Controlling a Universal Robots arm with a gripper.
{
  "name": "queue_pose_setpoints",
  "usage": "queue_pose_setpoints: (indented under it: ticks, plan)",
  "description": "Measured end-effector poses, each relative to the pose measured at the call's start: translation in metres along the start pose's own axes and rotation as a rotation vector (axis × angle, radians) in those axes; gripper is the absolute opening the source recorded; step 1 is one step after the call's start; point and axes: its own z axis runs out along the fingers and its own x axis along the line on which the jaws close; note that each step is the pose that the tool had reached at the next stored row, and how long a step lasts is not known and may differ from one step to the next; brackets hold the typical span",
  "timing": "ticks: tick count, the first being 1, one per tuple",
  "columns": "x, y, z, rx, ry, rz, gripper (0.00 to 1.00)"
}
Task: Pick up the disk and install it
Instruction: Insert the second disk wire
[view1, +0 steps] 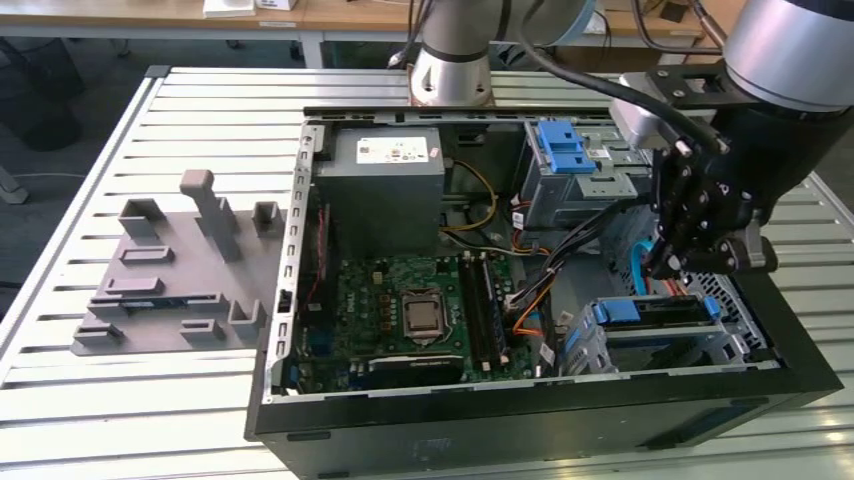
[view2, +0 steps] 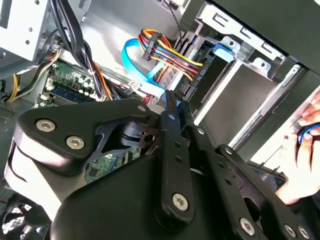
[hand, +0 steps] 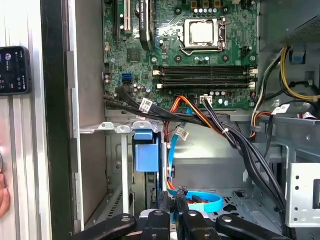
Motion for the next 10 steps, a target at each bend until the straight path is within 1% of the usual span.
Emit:
queue_pose_setpoints:
  ticks: [3,5,7,8,9,10]
  plan:
    - [0.0051,0.0009,0.0038,0.0000,-0.0075,-0.002,0.16]
    - [0.0086,0.0012,0.0060,0.0002,-0.0138,-0.002,0.16]
    - [0.0102,0.0014,0.0082,0.0006,-0.0194,-0.002,0.16]
    - [0.0102,0.0013,0.0093,0.0018,-0.0222,-0.002,0.16]
    - [0.0102,0.0014,0.0098,0.0048,-0.0236,-0.002,0.16]
    - [0.0102,0.0017,0.0101,0.0100,-0.0238,-0.002,0.16]
